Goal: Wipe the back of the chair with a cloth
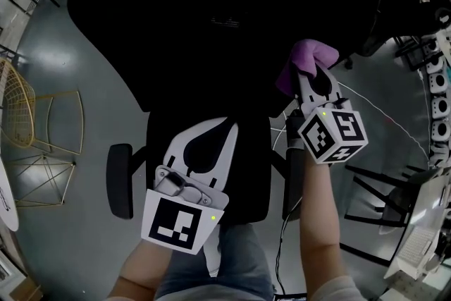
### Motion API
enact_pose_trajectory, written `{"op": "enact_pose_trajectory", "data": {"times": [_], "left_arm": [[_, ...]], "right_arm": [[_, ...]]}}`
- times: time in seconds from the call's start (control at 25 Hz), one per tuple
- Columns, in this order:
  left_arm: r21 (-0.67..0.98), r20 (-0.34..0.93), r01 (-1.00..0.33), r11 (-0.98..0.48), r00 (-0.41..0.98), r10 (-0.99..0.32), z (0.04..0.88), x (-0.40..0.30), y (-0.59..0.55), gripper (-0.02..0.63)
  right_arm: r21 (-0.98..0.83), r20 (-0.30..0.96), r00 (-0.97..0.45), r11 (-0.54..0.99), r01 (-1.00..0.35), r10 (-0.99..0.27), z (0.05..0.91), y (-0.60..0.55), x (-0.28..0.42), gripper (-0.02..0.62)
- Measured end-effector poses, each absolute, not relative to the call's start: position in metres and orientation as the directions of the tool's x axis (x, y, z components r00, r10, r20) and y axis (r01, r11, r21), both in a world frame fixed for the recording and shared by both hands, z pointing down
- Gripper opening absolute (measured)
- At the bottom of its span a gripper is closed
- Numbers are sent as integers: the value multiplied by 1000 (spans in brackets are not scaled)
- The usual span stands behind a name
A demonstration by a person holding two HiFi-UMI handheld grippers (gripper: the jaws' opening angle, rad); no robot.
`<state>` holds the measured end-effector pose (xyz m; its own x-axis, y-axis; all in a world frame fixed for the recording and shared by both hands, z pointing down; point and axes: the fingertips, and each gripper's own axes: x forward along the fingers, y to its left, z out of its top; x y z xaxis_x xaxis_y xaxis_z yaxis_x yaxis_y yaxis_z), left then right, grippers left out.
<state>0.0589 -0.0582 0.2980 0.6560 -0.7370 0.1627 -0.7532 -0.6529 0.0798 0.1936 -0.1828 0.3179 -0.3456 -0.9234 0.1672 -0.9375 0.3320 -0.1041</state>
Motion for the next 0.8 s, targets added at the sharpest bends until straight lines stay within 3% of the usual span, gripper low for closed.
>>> {"op": "enact_pose_trajectory", "data": {"times": [0.8], "left_arm": [[86, 177, -740, -667, 671, -721, 307, 83, -58, 9]], "right_arm": [[-62, 127, -314, 308, -949, -941, 325, -172, 224, 67]]}}
